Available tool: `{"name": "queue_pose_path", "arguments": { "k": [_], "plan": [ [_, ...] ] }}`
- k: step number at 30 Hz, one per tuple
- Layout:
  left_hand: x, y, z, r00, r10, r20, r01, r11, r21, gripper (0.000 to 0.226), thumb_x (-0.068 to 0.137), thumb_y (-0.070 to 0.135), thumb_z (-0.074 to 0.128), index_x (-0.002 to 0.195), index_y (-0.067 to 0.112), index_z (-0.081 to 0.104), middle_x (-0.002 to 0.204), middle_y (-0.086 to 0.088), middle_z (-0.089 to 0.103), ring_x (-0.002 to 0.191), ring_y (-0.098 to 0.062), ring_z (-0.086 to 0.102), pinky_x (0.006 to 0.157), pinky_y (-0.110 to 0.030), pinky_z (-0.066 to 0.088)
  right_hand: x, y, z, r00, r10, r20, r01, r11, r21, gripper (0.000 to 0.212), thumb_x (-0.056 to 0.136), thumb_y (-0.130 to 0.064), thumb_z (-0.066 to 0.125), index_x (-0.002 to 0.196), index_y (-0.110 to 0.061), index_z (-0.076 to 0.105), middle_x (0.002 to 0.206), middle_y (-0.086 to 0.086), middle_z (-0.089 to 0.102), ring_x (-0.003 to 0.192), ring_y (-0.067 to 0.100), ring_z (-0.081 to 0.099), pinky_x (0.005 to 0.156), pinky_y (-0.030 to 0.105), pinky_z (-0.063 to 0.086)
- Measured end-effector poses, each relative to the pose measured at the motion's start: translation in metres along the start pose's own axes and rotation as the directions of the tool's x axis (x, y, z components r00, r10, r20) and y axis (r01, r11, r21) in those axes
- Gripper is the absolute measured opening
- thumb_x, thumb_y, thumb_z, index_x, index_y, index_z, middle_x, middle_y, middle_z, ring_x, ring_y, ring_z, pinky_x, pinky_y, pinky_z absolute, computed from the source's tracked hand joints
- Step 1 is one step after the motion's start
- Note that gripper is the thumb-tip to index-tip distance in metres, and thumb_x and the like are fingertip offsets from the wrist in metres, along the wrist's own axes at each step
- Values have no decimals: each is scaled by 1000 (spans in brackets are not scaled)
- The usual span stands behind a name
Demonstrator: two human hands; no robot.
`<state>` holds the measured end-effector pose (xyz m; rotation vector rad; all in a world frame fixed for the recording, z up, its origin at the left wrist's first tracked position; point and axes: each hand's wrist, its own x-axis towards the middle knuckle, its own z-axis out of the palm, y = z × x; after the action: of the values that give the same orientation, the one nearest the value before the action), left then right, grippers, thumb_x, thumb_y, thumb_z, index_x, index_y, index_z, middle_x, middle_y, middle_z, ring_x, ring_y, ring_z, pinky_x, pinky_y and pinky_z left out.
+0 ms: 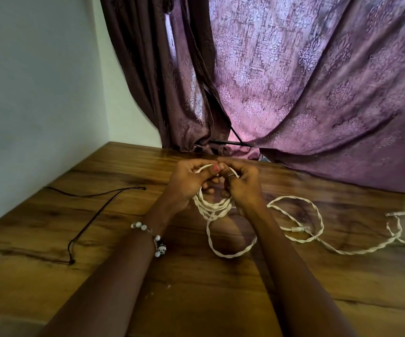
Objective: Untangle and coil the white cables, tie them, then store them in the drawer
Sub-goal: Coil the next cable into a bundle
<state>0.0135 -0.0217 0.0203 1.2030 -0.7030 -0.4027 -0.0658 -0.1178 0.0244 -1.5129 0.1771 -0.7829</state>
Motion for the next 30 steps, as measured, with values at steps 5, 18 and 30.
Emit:
{"name": "queue_pose_path", "arguments": {
  "k": [5,18,30],
  "plan": [
    [1,-2,0,991,-131,-34,126,983,-133,12,88,8,62,98,3,68,57,-1,67,36,-2,40,34,-12,33,1,3,-1,995,90,-35,-82,981,175,11,92,3,54,100,6,61,52,-2,62,33,1,45,32,13,33],
    [10,-7,-3,956,-214,-201,160,953,-257,23,82,16,72,93,1,59,60,-10,53,28,-3,34,29,-10,20,7,0,-5,963,243,117,-253,964,85,34,93,-27,59,75,1,60,63,17,54,34,8,31,36,16,28],
    [5,-12,-1,977,-146,-157,106,966,-236,18,83,14,71,88,1,60,65,-9,47,33,-3,34,32,-12,21,7,4,-12,930,314,190,-360,881,308,27,93,-17,58,69,-4,56,62,10,58,32,4,29,32,12,22]
  ]
}}
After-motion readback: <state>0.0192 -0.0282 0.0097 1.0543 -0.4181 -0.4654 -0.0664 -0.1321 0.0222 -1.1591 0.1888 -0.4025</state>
